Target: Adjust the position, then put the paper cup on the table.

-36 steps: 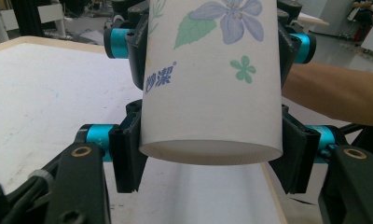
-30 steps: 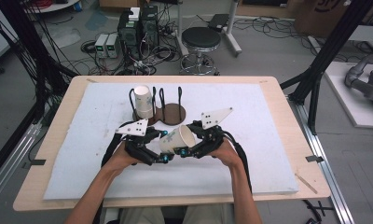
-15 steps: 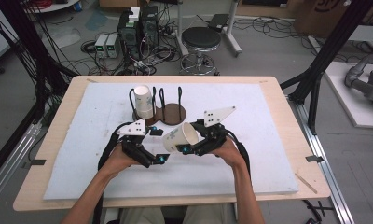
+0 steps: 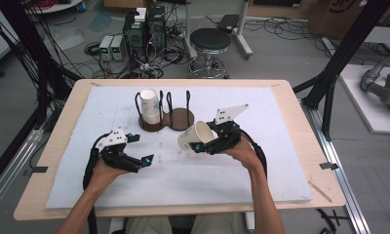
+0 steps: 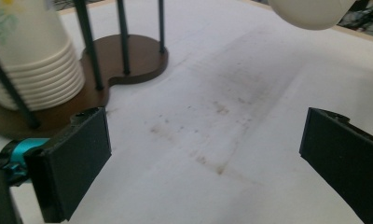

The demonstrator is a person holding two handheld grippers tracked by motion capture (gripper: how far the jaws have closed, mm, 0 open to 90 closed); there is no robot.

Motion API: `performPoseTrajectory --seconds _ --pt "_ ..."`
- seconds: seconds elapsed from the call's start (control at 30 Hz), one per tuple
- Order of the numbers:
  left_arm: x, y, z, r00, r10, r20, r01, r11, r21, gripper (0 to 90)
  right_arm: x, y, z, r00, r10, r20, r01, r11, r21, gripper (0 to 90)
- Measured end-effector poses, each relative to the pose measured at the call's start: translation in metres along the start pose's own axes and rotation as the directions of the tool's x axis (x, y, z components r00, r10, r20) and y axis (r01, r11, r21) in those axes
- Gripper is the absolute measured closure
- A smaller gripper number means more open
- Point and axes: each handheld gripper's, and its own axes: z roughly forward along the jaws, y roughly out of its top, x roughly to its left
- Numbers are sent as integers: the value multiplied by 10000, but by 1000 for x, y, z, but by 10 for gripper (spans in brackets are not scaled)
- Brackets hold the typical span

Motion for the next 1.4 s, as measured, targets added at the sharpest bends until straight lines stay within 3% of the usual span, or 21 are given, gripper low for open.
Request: performPoseTrajectory --seconds 0.13,0.2,0.33,0.57,0.73,0.83,1.07,1.4 --pt "3 -7 -7 9960 -59 -892 70 9999 126 19 -3 1 3 9989 181 428 -211 9973 709 305" --pt "5 -10 -9 9941 -145 -1079 159 9998 125 19 -5 3 5 9972 207 718 -284 9937 1087 305" --pt "9 -17 -14 9838 -420 -1740 442 9990 84 19 -9 9 6 9908 410 1292 -641 9815 1804 306" --pt "12 -24 -16 9758 -586 -2105 602 9982 14 19 -15 19 16 9755 226 2189 -990 9336 3444 308" --pt "14 -28 -18 9698 -628 -2355 619 9980 -113 19 -18 22 24 9715 54 2369 -1054 9054 4113 308" --pt "15 -31 -18 9658 -723 -2491 695 9974 -197 19 -16 24 29 9688 -147 2473 -1037 8825 4588 308" --pt "17 -33 -19 9601 -978 -2619 926 9952 -322 19 -18 23 30 9668 -26 2555 -1219 8741 4702 309" --pt "18 -33 -20 9604 -932 -2627 869 9956 -358 19 -18 24 30 9679 52 2515 -1269 8733 4704 310"
